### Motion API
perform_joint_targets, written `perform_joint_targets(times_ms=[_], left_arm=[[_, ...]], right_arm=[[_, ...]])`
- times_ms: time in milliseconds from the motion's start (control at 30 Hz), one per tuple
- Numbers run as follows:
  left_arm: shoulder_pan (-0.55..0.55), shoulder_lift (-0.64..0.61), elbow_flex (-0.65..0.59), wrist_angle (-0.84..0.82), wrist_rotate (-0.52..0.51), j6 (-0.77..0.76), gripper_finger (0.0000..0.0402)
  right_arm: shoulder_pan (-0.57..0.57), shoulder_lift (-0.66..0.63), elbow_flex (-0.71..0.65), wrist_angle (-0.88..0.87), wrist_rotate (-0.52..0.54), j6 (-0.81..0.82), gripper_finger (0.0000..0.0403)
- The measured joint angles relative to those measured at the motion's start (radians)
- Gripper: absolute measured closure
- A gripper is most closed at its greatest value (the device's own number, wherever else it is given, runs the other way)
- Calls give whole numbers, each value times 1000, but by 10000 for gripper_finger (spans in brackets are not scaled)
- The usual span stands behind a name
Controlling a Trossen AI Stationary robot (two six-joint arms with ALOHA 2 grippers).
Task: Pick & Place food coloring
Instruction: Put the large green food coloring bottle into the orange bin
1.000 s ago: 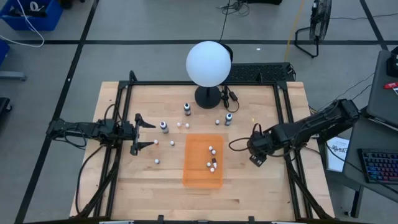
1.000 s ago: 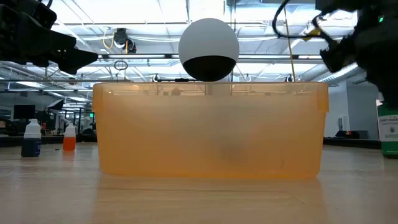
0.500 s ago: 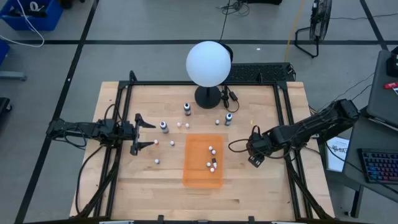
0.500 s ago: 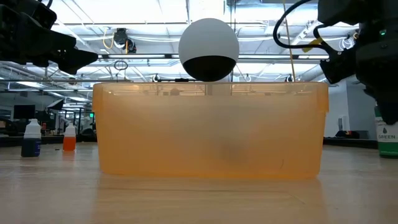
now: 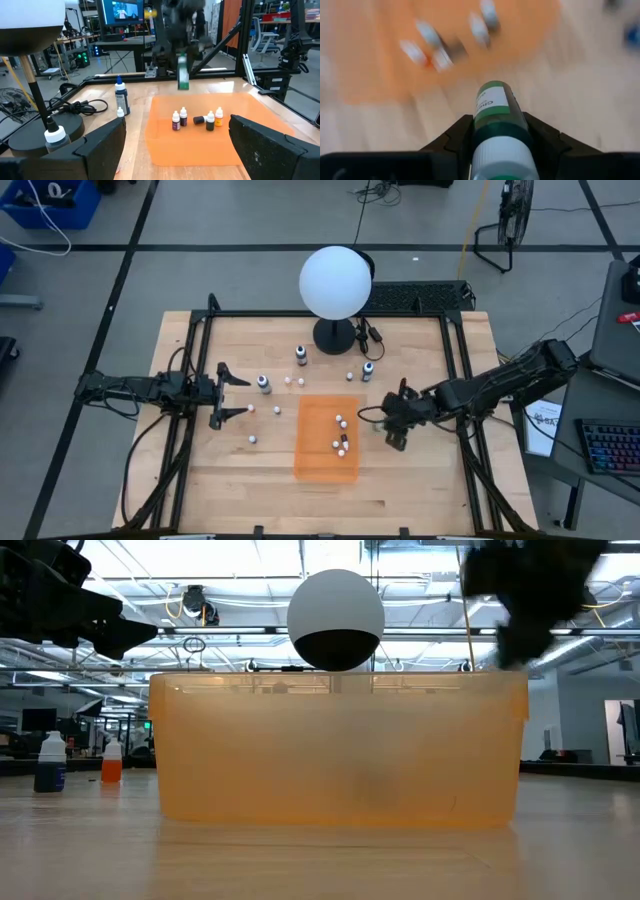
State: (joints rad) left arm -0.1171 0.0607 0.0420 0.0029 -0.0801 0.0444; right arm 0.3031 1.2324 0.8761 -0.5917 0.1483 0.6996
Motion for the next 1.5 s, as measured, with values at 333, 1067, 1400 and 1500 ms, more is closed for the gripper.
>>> perform_joint_targets(times_ms=[333,1067,1400,1500], left_arm=[[0,0,0,0,0,0,50],[0,0,0,0,0,0,50],[0,0,0,0,0,0,50],[0,0,0,0,0,0,50]], right_arm=[[-7,147,463,-77,110,-324,274],[-209,713,862,-601,-47,-466,274],[-266,714,679,-440,-138,-485,274],[-264,713,646,-403,-155,-485,274]])
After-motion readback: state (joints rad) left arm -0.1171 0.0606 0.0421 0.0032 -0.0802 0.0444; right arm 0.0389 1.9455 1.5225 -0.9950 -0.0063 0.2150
